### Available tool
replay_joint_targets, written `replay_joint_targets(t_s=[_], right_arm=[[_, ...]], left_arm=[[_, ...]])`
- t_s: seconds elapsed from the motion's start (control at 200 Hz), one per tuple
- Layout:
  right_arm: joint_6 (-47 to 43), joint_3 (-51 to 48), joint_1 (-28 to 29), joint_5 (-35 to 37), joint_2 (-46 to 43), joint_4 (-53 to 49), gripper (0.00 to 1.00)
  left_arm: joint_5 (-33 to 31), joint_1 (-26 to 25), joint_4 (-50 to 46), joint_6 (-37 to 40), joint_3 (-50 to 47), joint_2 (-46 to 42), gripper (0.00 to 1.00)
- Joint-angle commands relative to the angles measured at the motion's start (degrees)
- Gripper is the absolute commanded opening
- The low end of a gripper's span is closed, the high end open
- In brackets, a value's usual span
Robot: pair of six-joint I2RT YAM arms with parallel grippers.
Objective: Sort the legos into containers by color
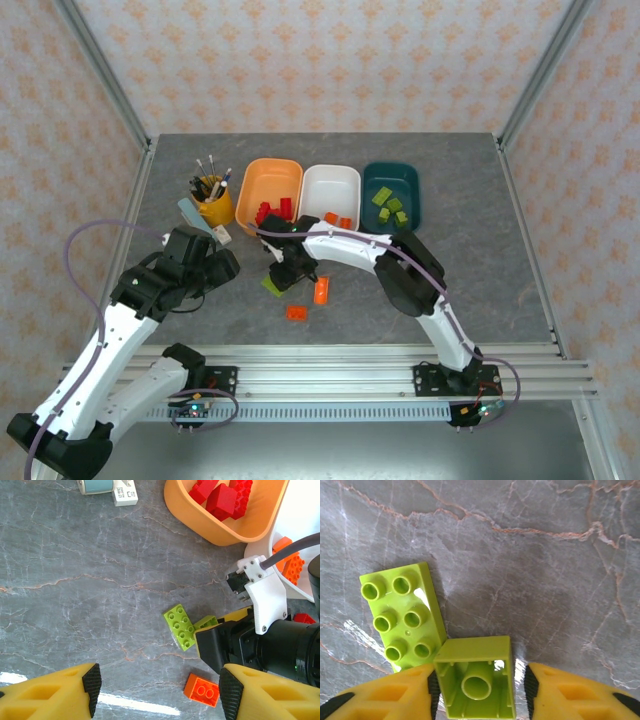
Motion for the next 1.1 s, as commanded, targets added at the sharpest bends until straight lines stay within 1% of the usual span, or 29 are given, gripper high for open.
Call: replay_joint_targets(t_s=[0.0,0.13,0.2,0.39,0.55,0.701,0.816,0.916,1.031,1.096], right_arm=[[0.7,0.7,-0.7,2.3,0.0,-1.9,0.45],[1.1,-0.3,-1.8,2.7,-0.5,-1.6,0.38],[1.2,-1.0,-2.5,2.6,-0.8,-1.5,0.36],[1.6,-2.7,-4.0,2.1,-2.3,-0.8,0.34],[1.7,-3.1,-4.5,2.4,-3.3,-0.9,0.3],[2.9,-3.8,-5.5,2.2,-6.2,-0.3,0.26],[4.0,-4.0,-6.6,3.5,-10.4,-0.5,0.25],[5.4,-4.5,-9.1,5.0,-14.5,-1.4,0.23],[6.8,-6.0,-14.2,6.5,-19.8,-1.8,0.22],[7.6,-6.5,-18.0,7.0,-21.9,-2.4,0.22]], left_arm=[[-1.7,-0.2,-0.5,-1.1,-0.7,-0.1,0.66],[-1.5,-0.2,-0.2,-1.3,-0.8,0.1,0.66],[-1.4,-0.2,0.0,-1.3,-0.7,0.4,0.66],[-1.0,-0.3,0.5,-1.0,-0.4,1.0,0.66],[-0.3,-0.3,1.5,-1.2,-1.1,1.5,0.66],[2.6,-0.9,4.3,-0.2,-1.6,3.4,0.66],[6.2,-2.3,7.9,1.7,-1.3,7.3,0.66],[7.3,-5.4,11.5,2.2,0.4,10.7,0.66],[7.8,-9.7,14.9,3.6,4.1,16.2,0.66],[8.4,-12.0,16.7,4.5,6.7,19.6,0.66]])
